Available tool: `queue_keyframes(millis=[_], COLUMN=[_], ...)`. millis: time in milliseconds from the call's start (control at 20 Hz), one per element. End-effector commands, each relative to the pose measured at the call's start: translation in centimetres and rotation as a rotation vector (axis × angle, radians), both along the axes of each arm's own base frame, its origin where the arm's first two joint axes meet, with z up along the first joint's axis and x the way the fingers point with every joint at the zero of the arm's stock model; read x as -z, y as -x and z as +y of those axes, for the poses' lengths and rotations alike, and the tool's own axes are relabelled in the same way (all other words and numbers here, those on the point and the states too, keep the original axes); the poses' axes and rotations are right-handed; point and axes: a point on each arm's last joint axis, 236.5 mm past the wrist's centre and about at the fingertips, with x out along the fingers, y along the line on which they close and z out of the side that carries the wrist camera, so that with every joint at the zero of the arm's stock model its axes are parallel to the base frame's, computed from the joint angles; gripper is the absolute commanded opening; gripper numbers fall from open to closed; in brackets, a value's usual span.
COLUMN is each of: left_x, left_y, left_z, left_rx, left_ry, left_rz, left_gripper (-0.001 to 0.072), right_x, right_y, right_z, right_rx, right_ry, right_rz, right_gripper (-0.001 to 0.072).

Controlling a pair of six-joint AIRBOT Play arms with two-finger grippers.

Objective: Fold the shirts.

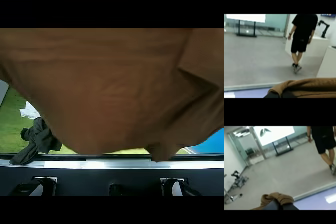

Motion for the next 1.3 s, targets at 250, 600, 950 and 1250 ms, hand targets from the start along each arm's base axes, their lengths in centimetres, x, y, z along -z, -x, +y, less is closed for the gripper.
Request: queue_keyframes(millis=[250,600,950,1250], left_x=[35.3,48.8,49.0,50.6], left_y=[-17.2,-20.9,-15.0,-1.7], left_z=[-1.2,-4.5,-4.9,-3.0], left_rx=[0.054,0.102,0.273,0.41], left_ry=[0.029,0.24,0.191,0.118], left_rz=[0.847,1.103,1.35,1.676], left_gripper=[0.0024,0.0025,0.0529,0.0398], right_x=[30.2,47.0,46.9,48.2], right_y=[-17.2,-26.9,-21.0,-6.7], right_z=[-6.3,0.5,-2.7,-9.0], right_rx=[-0.123,-0.229,-0.354,-0.282], right_ry=[-0.314,-0.437,-0.407,-0.55], right_rz=[0.797,0.965,1.186,1.645], right_gripper=[0.0035,0.0038,0.054,0.0545])
